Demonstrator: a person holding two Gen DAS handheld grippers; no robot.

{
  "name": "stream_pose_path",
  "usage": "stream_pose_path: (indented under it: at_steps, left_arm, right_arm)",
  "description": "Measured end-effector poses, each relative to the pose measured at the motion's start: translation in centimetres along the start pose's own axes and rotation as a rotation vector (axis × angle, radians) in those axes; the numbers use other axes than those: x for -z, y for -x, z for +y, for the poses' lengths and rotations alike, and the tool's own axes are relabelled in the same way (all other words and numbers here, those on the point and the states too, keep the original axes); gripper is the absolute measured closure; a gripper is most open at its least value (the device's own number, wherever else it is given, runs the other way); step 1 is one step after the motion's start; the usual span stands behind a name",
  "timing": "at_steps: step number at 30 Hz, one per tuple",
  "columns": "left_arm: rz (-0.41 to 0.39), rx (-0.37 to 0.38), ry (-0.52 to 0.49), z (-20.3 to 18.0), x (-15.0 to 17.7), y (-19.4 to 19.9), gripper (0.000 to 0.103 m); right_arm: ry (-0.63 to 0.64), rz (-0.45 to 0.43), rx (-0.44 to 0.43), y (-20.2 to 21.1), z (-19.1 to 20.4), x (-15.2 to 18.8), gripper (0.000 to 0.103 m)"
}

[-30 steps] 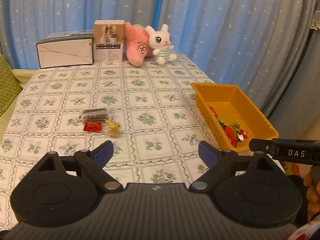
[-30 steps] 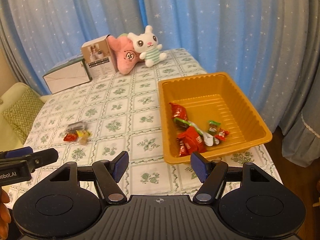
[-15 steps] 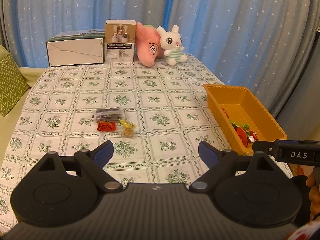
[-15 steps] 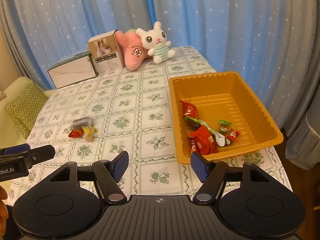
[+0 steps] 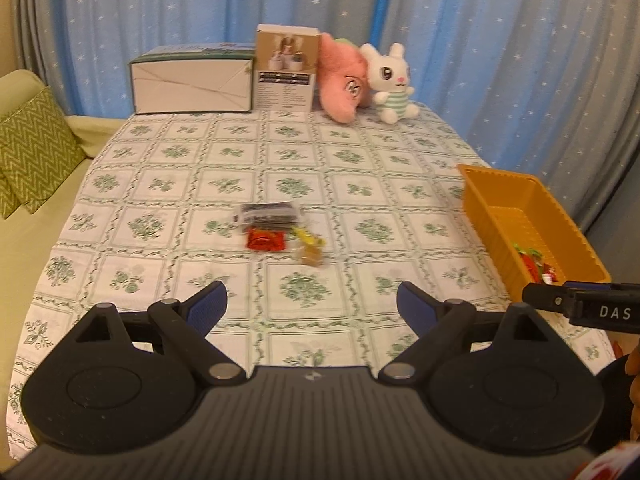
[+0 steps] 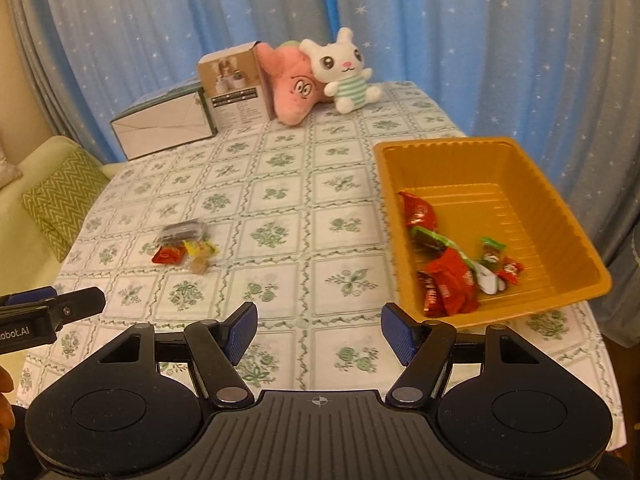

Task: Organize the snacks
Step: 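Withdraw both tools from the tray toward the remaining snacks, then grasp a clear-wrapped brown candy with the right tool while the left tool grasps a red candy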

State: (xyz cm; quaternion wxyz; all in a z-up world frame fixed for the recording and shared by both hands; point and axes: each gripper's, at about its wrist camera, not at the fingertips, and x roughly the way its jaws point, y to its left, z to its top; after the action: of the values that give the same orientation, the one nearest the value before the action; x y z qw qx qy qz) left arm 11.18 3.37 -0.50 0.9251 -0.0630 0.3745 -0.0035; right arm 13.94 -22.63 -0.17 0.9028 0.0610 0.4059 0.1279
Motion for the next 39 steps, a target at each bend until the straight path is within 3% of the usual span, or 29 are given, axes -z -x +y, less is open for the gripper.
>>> stream_pose_path:
  at_steps: [19, 30, 39]
  left_arm:
    - [0.049, -0.069, 0.013, 5.6, -1.2, -6.6, 0.013]
    - [0.057, -0.030, 0.014, 8.4, -2.0, -10.7, 0.013]
    - [0.062, -0.015, -0.027, 8.8, -1.8, -13.1, 0.014]
  right_arm:
    - [0.070, 0.019, -0.112, -8.4, 4.9, -1.3, 0.035]
    - [0.308, 0.010, -0.211, -14.3, 9.4, -0.9, 0.035]
    - [0.462, 0.024, -0.234, -19.0, 11.1, -1.2, 0.049]
